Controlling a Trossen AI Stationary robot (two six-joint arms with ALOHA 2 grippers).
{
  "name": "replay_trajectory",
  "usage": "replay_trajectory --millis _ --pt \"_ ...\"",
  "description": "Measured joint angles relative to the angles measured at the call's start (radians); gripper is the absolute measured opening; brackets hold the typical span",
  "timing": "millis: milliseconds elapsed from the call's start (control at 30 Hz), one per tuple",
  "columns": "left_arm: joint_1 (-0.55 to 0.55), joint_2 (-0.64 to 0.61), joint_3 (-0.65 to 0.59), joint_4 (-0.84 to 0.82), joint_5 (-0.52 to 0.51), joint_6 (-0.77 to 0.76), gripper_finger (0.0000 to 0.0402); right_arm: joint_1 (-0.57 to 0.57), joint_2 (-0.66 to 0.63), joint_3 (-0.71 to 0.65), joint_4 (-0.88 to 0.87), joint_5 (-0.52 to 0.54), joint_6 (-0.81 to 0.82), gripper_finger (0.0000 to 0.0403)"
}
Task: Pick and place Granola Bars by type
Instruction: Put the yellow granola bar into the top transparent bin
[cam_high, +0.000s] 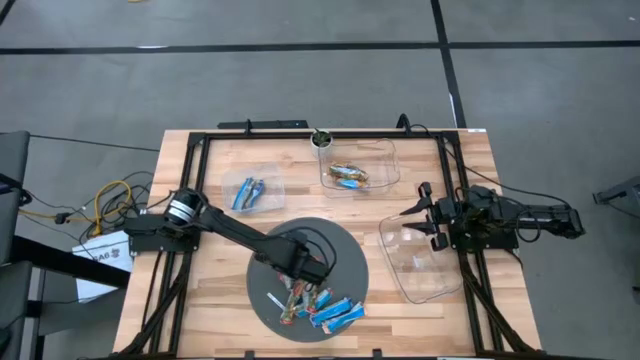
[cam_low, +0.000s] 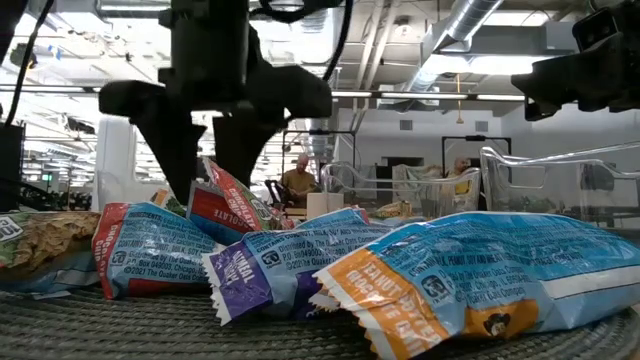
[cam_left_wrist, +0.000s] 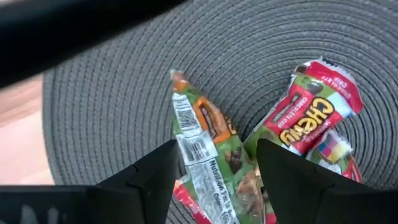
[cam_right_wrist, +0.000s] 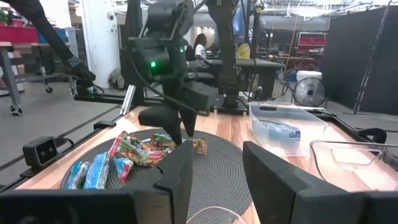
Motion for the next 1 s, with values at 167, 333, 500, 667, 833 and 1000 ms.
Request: replay_trajectory --millis 167,333,500,667,833,1000 --pt "0.009 0.017 0.000 0.002 0.011 0.008 0.0213 0.000 0.000 0.000 -0.002 0.000 0.000 0.0134" --pt "0.011 0.017 -0.034 0.020 0.015 -0.017 0.0213 0.000 0.000 0.000 -0.002 0.000 0.000 0.0133" --pt "0.011 0.014 -0.105 0.120 0.059 -0.027 0.0212 0.000 0.000 0.000 -0.002 0.000 0.000 0.0134" --pt "0.011 0.011 -0.115 0.140 0.060 -0.028 0.0212 0.000 0.000 0.000 -0.002 0.000 0.000 0.0133" --pt "0.011 0.011 -0.115 0.145 0.058 -0.016 0.0190 0.000 0.000 0.000 -0.002 0.000 0.000 0.0134" --pt "0.011 0.011 -0.116 0.161 0.057 0.013 0.0137 0.000 0.000 0.000 -0.002 0.000 0.000 0.0133"
